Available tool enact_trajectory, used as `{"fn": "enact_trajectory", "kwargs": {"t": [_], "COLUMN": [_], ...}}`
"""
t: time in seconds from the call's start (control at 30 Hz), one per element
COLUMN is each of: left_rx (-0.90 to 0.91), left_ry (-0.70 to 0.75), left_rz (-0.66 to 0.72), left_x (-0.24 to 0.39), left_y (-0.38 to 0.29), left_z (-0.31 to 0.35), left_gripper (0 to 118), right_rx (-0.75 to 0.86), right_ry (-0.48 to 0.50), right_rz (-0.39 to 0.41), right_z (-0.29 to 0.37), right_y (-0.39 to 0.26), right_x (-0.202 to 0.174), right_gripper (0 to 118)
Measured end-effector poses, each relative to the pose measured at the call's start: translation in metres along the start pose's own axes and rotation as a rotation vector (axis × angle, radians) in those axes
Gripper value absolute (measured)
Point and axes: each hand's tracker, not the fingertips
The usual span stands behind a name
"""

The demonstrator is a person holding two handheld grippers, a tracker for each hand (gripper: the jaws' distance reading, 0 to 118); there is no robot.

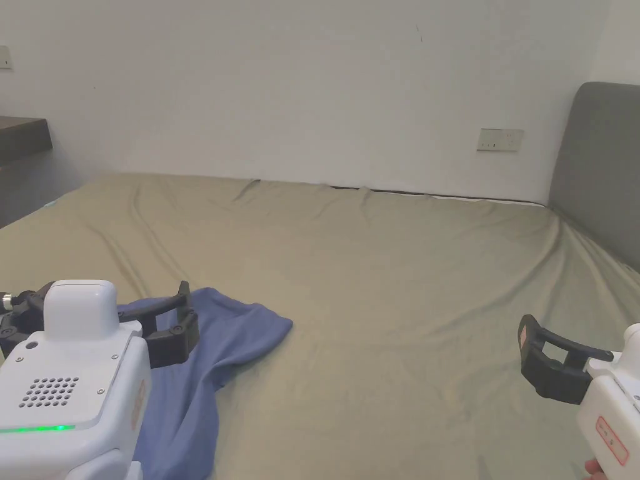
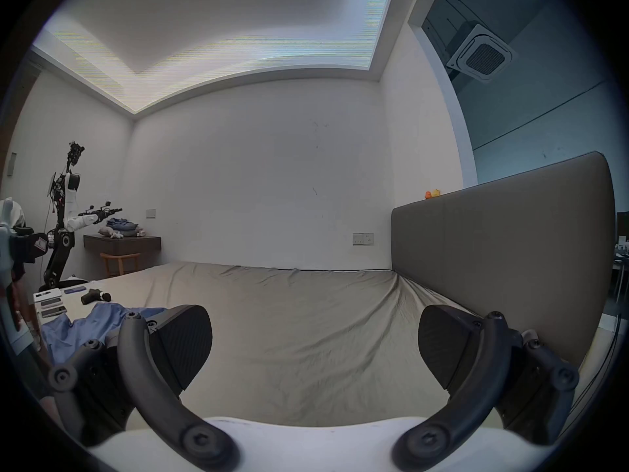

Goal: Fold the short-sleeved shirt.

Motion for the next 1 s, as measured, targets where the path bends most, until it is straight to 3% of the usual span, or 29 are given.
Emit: {"fn": "enact_trajectory", "kwargs": {"t": [0.47,1.0], "left_rx": [-0.033,-0.061], "left_ry": [-0.12,-0.117], "left_rz": [0.0,-0.028], "left_x": [0.012,0.017], "left_y": [-0.004,-0.008], "left_z": [-0.001,-0.006], "left_gripper": [118,118], "right_rx": [-0.019,-0.07], "right_ry": [-0.005,0.012], "right_rz": [-0.011,-0.016], "right_z": [0.0,-0.001], "right_y": [-0.002,-0.003], "right_x": [0.001,-0.002], "right_gripper": [118,118]}}
